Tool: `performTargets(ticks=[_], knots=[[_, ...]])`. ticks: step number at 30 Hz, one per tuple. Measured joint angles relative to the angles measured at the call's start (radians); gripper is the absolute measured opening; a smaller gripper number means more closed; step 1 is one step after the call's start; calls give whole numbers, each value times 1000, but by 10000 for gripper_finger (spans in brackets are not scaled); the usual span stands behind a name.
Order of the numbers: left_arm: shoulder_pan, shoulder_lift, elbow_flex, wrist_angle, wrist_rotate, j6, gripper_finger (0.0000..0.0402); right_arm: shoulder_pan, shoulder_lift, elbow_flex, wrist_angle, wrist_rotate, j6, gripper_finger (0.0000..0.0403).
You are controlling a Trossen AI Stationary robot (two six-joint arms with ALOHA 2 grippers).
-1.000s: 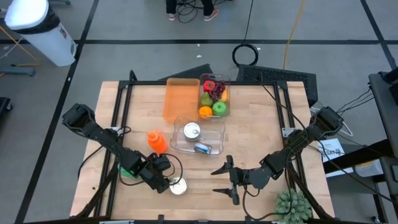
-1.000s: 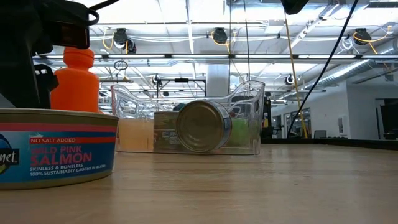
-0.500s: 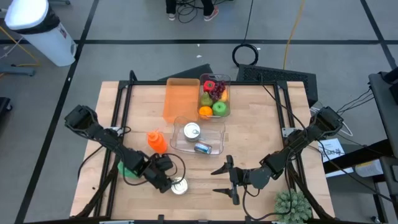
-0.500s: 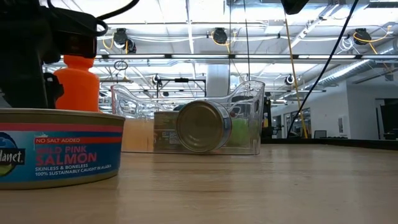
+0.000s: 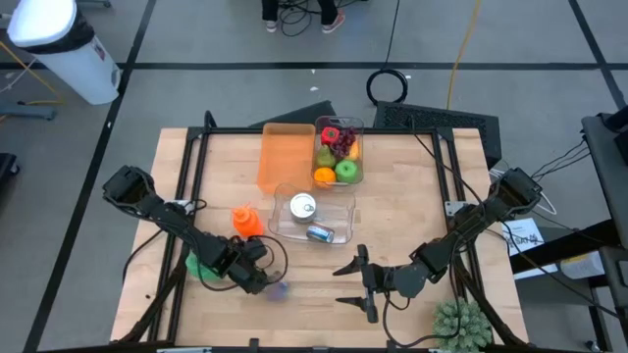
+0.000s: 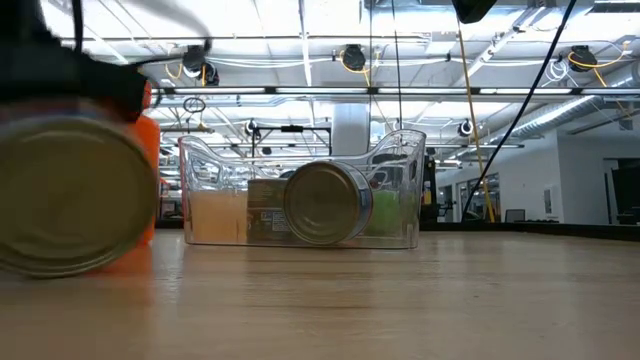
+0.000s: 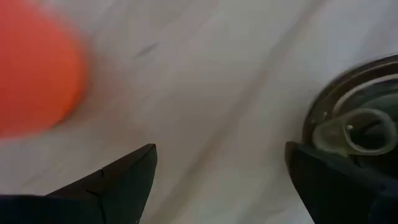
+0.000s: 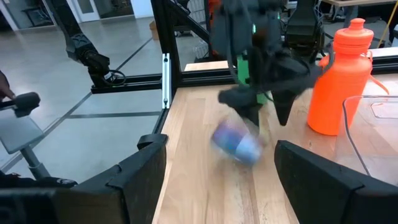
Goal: Pick & Place Food Item
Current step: Put the blue tuna can into the bottom transparent bin
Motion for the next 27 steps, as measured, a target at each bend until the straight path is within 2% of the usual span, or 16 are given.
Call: performTargets(ticks=[6, 11, 18, 23, 27], knots=[[0, 1, -2, -90, -8, -56, 363, 0, 0, 0, 0, 0, 0, 281], [8, -8, -2, -102, -12, -12, 363, 0, 0, 0, 0, 0, 0, 281], [-1, -121, 2, -110, -13, -1, 363, 0, 0, 0, 0, 0, 0, 281], [-52, -165, 65, -106, -17, -13, 363, 0, 0, 0, 1, 0, 0, 281], [-118, -157, 158, -103, -69, 6, 363, 0, 0, 0, 1, 0, 0, 281]])
